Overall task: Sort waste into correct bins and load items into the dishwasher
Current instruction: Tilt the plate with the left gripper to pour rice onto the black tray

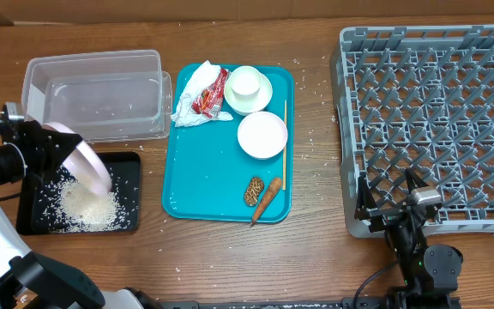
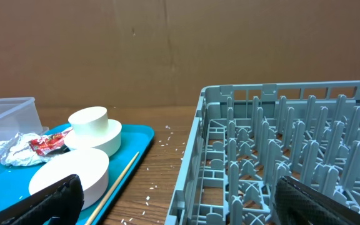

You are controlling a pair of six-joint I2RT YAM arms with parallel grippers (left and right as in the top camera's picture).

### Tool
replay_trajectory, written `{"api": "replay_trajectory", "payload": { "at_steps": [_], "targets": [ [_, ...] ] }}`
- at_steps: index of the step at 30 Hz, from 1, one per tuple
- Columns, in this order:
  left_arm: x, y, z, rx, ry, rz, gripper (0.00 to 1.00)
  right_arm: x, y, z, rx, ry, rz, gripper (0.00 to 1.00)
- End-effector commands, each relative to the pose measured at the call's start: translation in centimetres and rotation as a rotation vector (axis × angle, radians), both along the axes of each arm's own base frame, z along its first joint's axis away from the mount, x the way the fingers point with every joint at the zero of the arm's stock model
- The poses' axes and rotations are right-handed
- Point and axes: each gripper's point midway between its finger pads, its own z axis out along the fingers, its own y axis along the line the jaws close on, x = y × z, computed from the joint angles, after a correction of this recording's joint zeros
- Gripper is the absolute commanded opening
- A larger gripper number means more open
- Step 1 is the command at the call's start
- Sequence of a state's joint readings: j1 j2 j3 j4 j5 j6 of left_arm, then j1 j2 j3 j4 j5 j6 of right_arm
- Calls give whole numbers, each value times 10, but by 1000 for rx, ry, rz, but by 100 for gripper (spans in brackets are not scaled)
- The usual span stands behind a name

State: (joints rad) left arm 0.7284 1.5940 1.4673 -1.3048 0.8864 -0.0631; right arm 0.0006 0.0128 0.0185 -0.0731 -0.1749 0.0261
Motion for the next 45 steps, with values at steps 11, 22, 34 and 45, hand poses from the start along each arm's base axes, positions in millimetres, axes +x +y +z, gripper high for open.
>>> {"api": "replay_trajectory", "payload": {
  "at_steps": [11, 22, 34, 45],
  "targets": [
    [0, -9, 17, -38, -79, -37, 4, 0, -2, -2, 3, -2, -12, 100],
    [5, -5, 16, -5, -106, -44, 4, 0, -2, -2, 3, -3, -12, 100],
    [1, -13, 22, 1, -170, -114, 4, 0, -2, -2, 3, -2, -12, 100],
    [-19, -54, 35, -77, -163, -217, 4, 0, -2, -2, 3, -2, -12, 100]
  ]
}}
